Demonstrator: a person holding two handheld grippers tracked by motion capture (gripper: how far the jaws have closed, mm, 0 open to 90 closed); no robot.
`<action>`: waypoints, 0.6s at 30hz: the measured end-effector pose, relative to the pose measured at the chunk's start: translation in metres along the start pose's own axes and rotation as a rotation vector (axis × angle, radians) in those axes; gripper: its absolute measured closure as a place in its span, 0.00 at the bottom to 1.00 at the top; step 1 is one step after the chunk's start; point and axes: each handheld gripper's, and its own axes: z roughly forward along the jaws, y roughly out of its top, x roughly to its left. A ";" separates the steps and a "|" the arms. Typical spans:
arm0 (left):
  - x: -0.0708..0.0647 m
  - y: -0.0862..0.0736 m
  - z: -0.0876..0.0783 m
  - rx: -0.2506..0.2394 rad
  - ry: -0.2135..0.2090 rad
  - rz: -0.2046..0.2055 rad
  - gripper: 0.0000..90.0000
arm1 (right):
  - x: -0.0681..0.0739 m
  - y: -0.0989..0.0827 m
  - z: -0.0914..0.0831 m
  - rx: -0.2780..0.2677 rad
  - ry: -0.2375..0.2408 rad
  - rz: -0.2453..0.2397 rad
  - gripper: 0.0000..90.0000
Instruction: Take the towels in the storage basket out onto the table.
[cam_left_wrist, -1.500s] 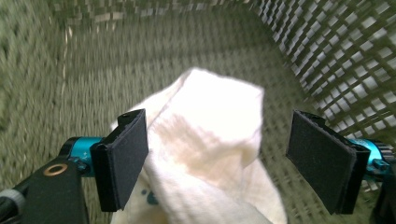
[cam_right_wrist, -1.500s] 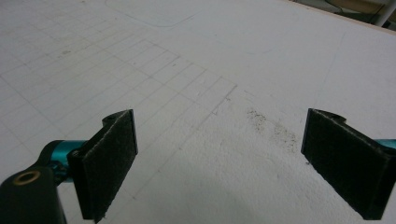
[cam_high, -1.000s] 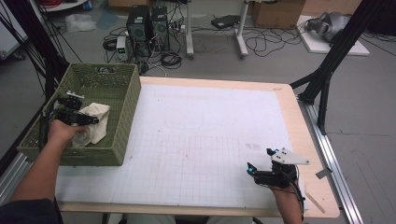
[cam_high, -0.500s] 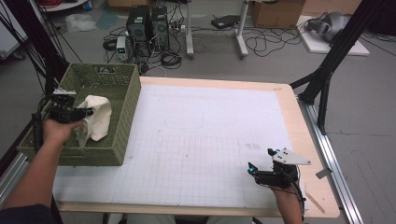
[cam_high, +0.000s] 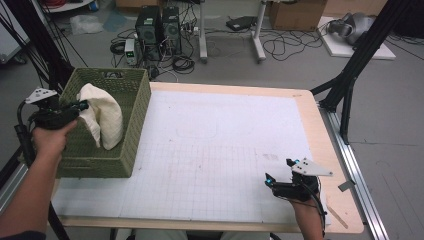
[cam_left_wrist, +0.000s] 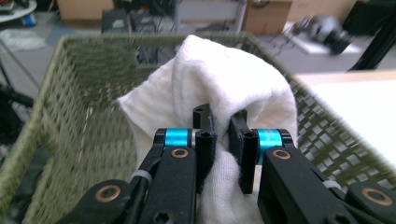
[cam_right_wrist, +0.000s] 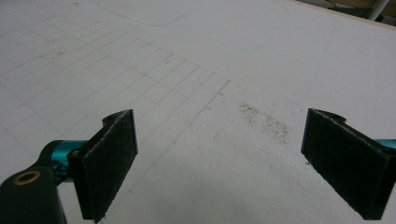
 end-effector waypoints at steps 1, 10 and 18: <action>-0.001 0.002 -0.003 -0.018 -0.001 0.000 0.92 | 0.000 0.000 0.000 -0.001 0.000 0.000 0.11; -0.010 0.025 -0.022 -0.147 -0.035 -0.013 0.92 | 0.002 0.001 0.001 0.000 0.004 -0.005 0.11; -0.021 0.042 -0.036 -0.255 -0.075 -0.014 0.92 | 0.002 0.001 0.001 0.001 0.004 -0.003 0.11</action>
